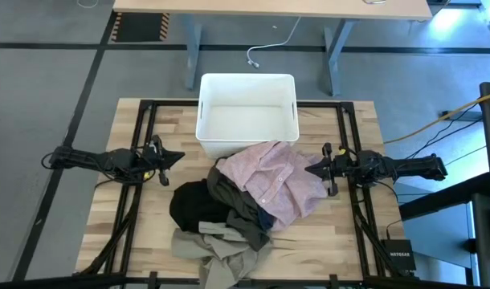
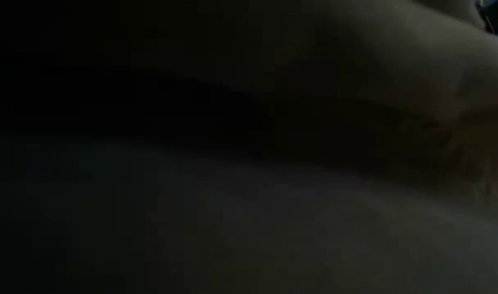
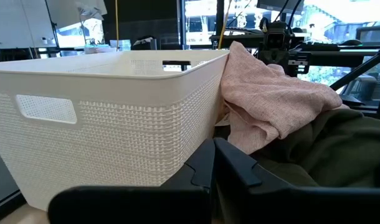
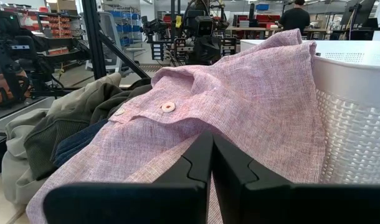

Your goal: Sort clothes

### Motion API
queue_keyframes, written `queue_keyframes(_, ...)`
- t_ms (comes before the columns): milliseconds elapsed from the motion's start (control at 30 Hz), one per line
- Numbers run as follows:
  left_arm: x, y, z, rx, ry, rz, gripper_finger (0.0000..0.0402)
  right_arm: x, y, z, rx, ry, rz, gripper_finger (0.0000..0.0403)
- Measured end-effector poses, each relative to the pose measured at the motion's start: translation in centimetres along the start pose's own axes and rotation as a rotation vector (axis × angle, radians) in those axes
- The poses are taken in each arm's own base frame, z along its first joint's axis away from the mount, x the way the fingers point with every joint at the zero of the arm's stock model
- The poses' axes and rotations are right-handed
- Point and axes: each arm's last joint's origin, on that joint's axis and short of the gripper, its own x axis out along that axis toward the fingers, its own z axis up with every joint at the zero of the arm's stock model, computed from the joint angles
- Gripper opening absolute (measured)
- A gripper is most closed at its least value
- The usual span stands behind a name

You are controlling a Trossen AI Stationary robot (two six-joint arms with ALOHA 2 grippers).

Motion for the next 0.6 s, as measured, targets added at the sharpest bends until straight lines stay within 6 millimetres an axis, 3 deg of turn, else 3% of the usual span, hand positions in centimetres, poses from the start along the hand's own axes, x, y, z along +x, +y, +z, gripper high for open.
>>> queue_keyframes(200, 0.0, 0.0, 0.0, 0.007, 0.0, 0.0, 0.0004, 0.0, 0.0, 0.4, 0.011, -0.04, -0.002, 0.0021)
queue_keyframes(367, 0.0, 0.0, 0.1, 0.101, -0.013, 0.001, 0.0004, 0.0, 0.0, 0.5, 0.212, -0.052, 0.017, 0.0021)
queue_keyframes(600, 0.0, 0.0, 1.1, -0.098, -0.122, 0.002, 0.0004, -0.1, 0.0, 1.4, 0.245, -0.149, 0.02, 0.0021)
